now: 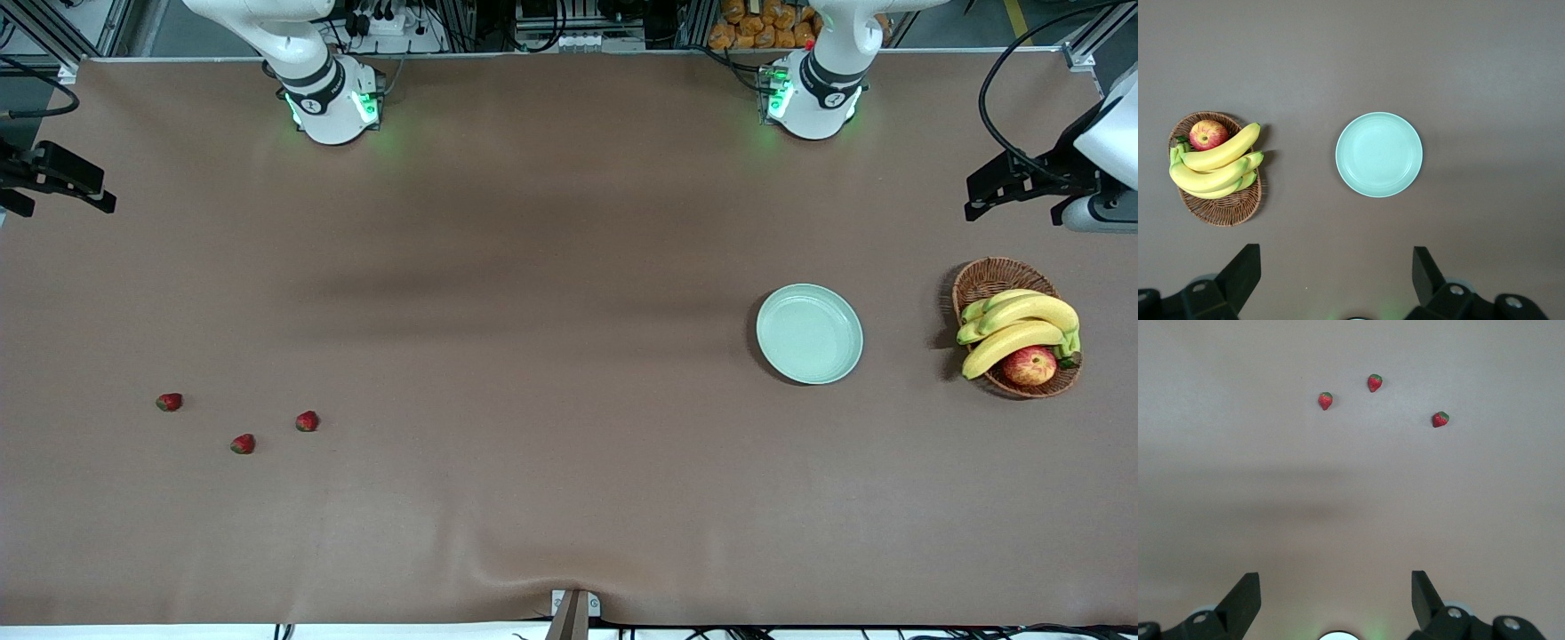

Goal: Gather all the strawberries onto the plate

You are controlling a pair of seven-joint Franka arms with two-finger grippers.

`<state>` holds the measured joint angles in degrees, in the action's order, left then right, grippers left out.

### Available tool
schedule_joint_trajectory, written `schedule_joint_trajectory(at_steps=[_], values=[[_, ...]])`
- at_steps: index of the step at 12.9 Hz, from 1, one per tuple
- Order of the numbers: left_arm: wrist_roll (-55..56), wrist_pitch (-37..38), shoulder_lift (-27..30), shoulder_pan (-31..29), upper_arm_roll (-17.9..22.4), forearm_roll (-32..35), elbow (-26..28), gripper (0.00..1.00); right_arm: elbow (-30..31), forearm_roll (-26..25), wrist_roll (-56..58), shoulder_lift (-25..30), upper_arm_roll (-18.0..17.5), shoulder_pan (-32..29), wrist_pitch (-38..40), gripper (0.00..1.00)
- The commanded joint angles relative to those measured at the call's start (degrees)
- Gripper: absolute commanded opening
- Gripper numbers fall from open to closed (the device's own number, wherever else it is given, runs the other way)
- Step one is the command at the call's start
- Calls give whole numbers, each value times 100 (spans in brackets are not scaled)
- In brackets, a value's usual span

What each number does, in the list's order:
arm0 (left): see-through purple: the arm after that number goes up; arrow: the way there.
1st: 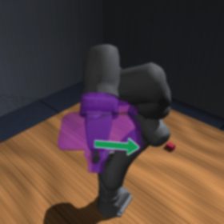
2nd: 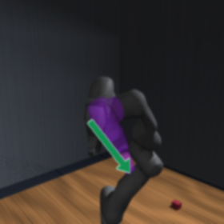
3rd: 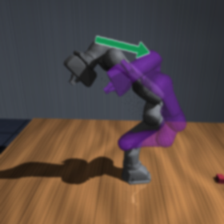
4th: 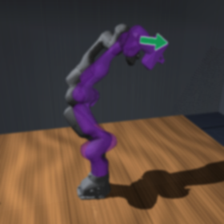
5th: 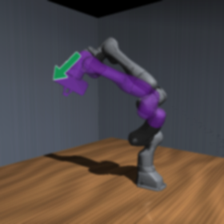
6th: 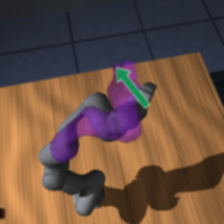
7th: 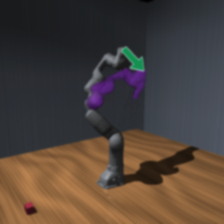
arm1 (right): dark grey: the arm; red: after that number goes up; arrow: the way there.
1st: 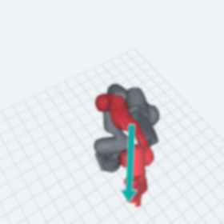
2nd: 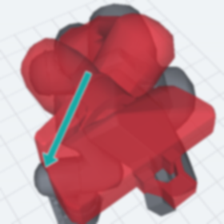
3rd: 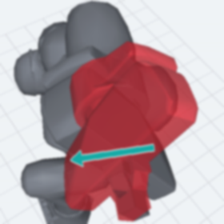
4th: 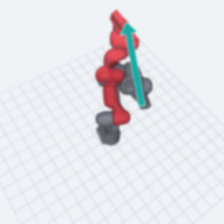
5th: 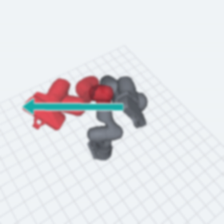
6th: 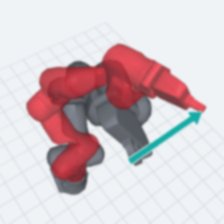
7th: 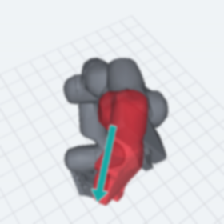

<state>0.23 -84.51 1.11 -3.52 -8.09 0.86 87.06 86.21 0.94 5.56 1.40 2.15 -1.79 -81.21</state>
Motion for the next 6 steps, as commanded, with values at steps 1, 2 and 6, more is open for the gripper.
schedule_joint_trajectory(at_steps=[1, 2, 6], values=[[21, 241, 82, -61, -18, -77, -101, 100, 89, 56, 33, 115, 93, 91, 18, 100], [12, 242, 56, -61, 17, -173, -118, 100, 88, 56, 24, 106, 93, 91, -8, 100], [3, 251, -23, -113, 62, -200, -110, 100, 106, 56, 33, 98, 102, 65, 26, 100]])
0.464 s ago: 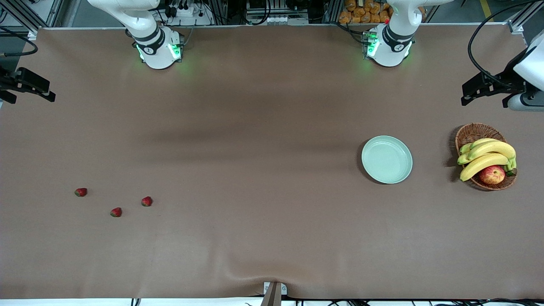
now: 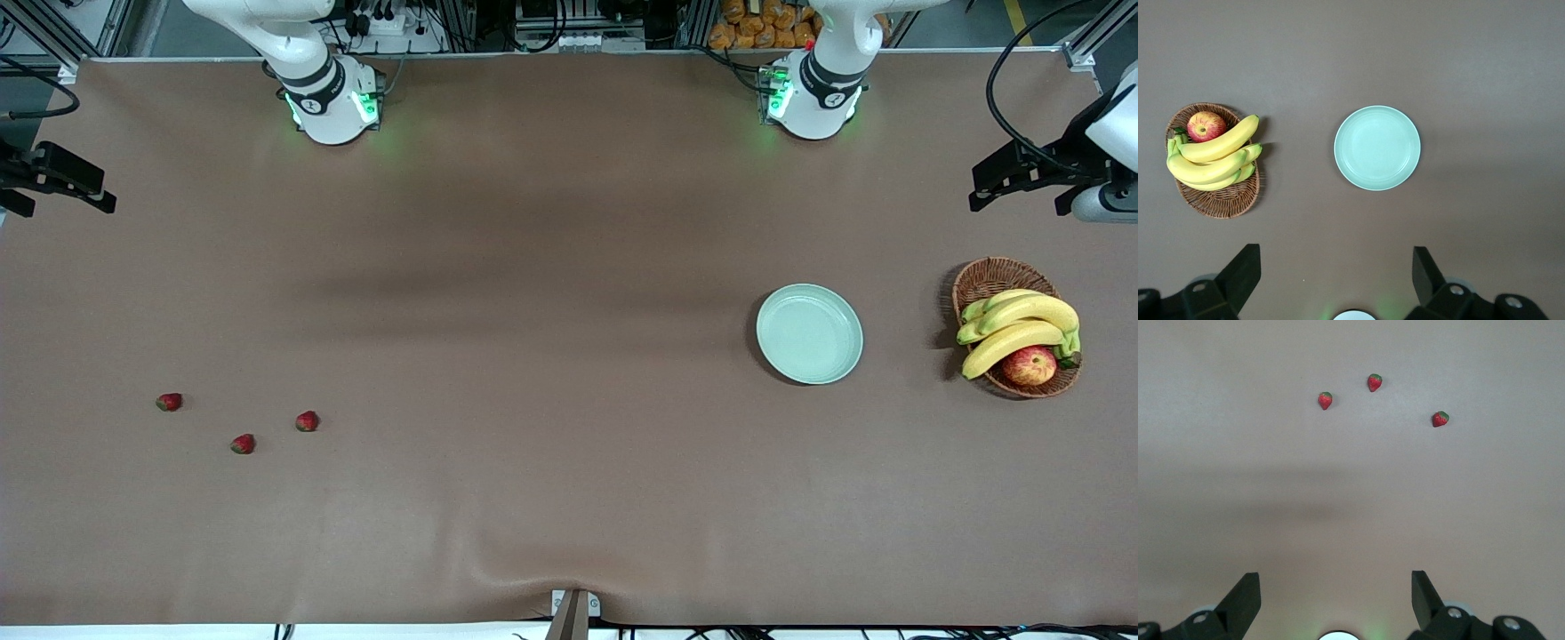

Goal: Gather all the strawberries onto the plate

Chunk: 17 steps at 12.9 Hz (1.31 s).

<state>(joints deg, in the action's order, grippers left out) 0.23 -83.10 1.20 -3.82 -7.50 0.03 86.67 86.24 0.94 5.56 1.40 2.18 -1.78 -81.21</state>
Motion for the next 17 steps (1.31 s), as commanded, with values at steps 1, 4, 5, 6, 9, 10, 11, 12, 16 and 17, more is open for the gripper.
schedule_joint_trajectory(at_steps=[1, 4, 5, 6, 9, 10, 11, 12, 16, 17], values=[[12, 109, -32, -154, -6, -170, -28, 100, 112, 47, 33, 97, 98, 64, 26, 100], [73, 109, -32, -146, -32, -188, -10, 100, 95, 38, 24, 97, 89, 90, 44, 100], [82, 109, -23, -146, -58, -188, -10, 100, 95, 38, 24, 97, 89, 99, 44, 100], [100, 153, 12, -120, -67, -179, -10, 100, 95, 38, 15, 97, 89, 99, 26, 100], [100, 276, 56, -146, -67, -144, -19, 100, 95, 38, 24, 89, 89, 99, 17, 100], [100, 276, 56, -146, -67, -144, -27, 100, 95, 38, 24, 71, 89, 99, -9, 100], [108, 276, 56, -128, -67, -127, -19, 100, 95, 38, 24, 62, 89, 108, -26, 100], [109, 268, 47, -128, -76, -127, -19, 100, 95, 38, 15, 45, 89, 108, -18, 100], [109, 259, 30, -111, -76, -127, -10, 100, 104, 38, 15, 18, 89, 161, -44, 100], [109, 259, 21, -110, -76, -127, -1, 100, 104, 47, 15, -16, 89, 169, -96, 100]])
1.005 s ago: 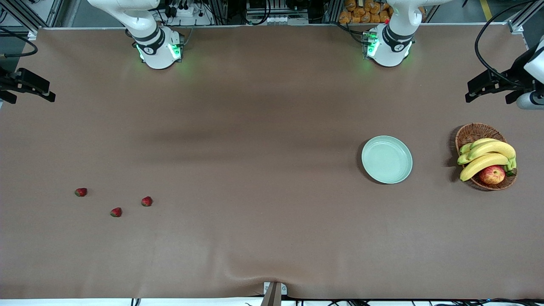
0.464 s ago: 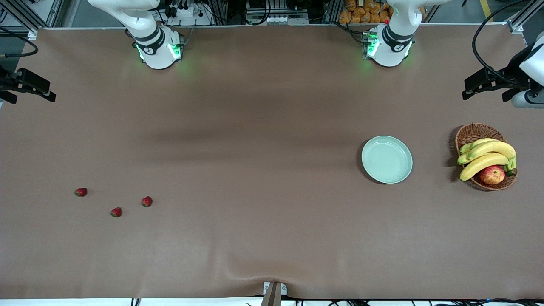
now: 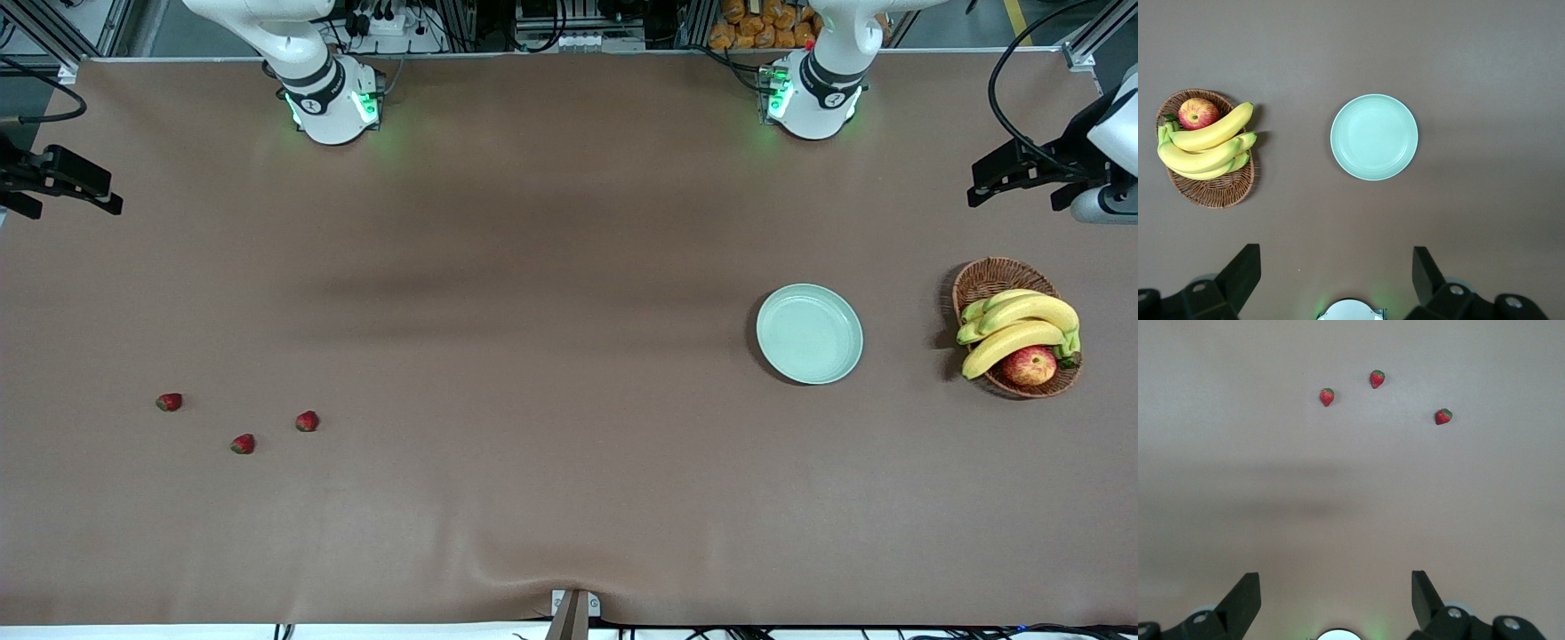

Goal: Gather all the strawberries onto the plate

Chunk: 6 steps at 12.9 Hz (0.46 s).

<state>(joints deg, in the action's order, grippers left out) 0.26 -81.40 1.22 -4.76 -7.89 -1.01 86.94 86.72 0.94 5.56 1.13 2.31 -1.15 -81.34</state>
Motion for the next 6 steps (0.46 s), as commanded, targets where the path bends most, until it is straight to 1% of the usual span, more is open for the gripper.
schedule_joint_trajectory(at_steps=[1, 6], values=[[106, 80, -17, -25, -37, -22, -28, 100, 73, 47, 6, -42, 77, 159, -101, 100], [106, 71, -17, -34, -37, -13, -10, 100, 64, 47, -38, -87, 77, 282, -224, 100]])
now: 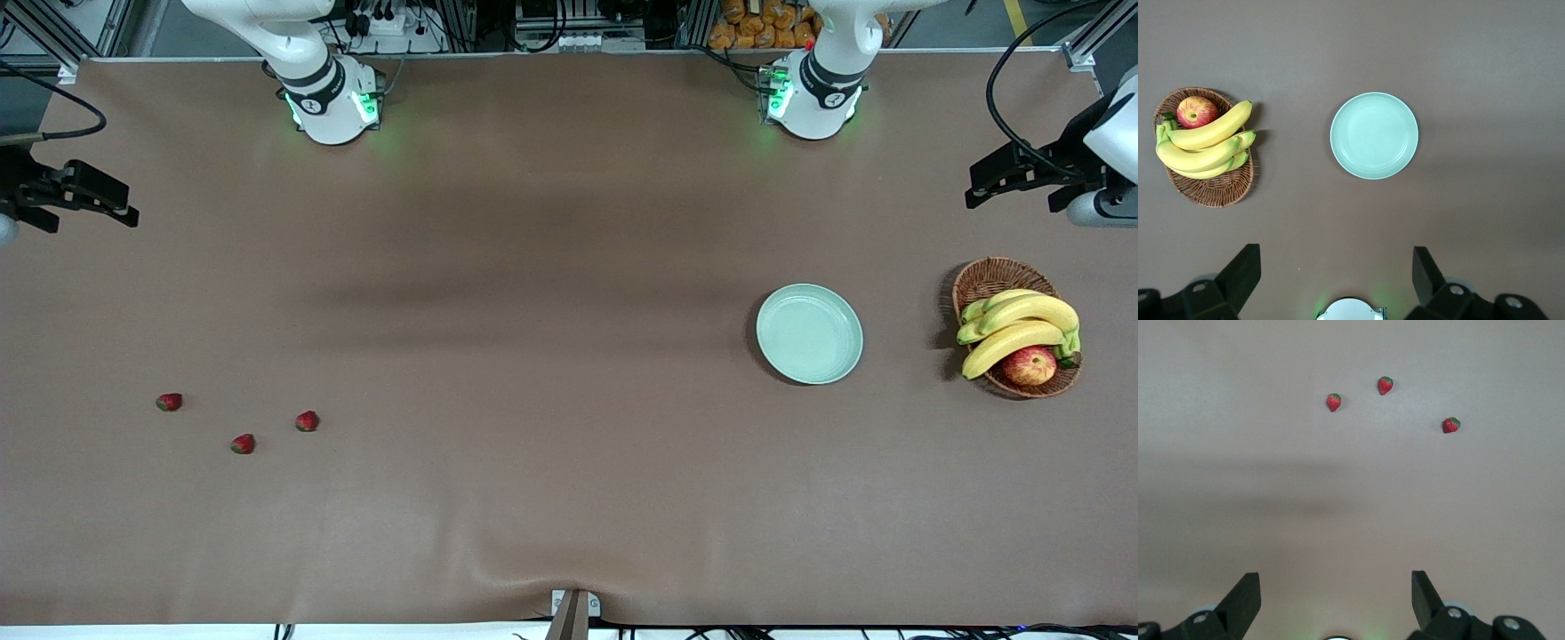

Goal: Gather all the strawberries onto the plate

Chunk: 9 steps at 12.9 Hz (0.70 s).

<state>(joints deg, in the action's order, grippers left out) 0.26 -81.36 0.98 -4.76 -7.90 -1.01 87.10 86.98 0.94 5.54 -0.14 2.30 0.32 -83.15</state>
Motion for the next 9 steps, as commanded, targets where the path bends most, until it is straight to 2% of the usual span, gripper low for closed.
schedule_joint_trajectory(at_steps=[1, 5, 9], values=[[106, 68, 8, -43, -28, -13, 8, 100, 47, 47, -44, 40, 78, 143, -44, 100], [106, -11, -10, -26, -37, -39, 26, 100, 47, 82, -45, -38, 78, 178, -61, 100], [106, -152, -54, 63, -37, -39, 26, 100, 47, 82, -45, -459, 78, 354, -508, 100]])
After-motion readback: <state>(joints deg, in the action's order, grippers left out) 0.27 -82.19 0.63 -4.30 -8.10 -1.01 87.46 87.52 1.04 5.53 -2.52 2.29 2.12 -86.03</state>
